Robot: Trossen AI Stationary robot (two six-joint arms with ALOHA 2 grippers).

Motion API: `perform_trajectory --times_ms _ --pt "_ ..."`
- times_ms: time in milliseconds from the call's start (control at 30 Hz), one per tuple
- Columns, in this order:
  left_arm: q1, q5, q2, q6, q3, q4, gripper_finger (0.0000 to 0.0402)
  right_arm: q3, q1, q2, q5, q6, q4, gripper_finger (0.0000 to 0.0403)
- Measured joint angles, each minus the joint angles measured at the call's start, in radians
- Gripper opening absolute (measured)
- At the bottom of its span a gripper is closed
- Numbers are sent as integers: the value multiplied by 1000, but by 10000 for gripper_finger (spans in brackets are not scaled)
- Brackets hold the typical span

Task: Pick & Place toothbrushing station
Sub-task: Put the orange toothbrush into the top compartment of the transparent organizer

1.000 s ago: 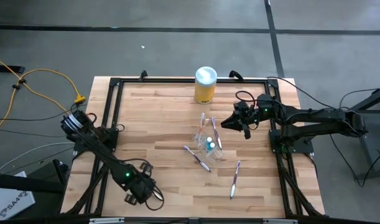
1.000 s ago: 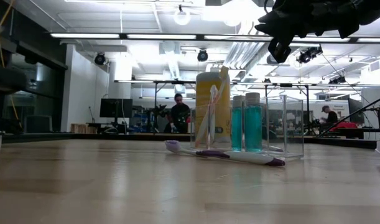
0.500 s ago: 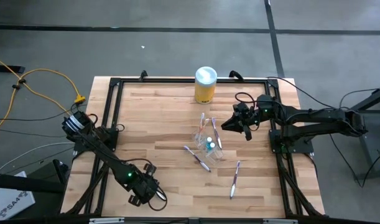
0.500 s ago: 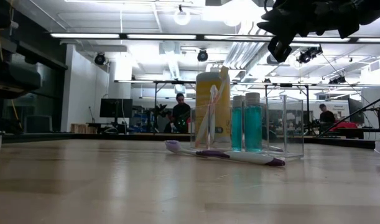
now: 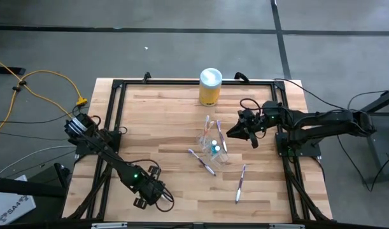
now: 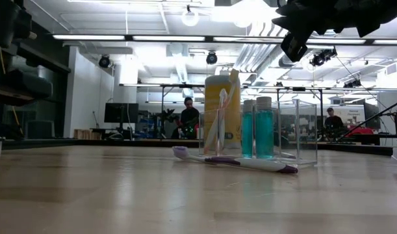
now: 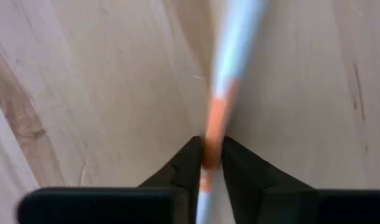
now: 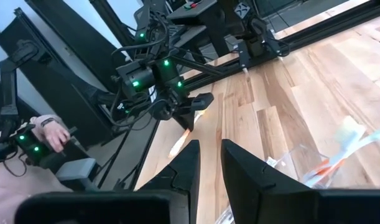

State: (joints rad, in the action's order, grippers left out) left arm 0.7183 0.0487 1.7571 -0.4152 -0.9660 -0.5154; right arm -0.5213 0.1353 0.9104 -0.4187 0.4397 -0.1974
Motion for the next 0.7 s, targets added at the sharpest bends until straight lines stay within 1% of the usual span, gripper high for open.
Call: perform_trajectory --times_ms 67,133,400,600,700 --pt "-1 4 1 -1 0 -1 25 0 -6 0 1 0 0 58" --pt "-1 6 1 -1 1 -1 12 0 -10 0 1 0 0 58" --pt "-1 5 0 23 -1 0 7 0 -11 0 1 -16 0 58" --pt "7 28 1 150 -37 -21 5 0 -11 0 1 -19 0 58" --pt "9 84 -7 220 -70 -55 4 0 -11 0 1 -19 0 58"
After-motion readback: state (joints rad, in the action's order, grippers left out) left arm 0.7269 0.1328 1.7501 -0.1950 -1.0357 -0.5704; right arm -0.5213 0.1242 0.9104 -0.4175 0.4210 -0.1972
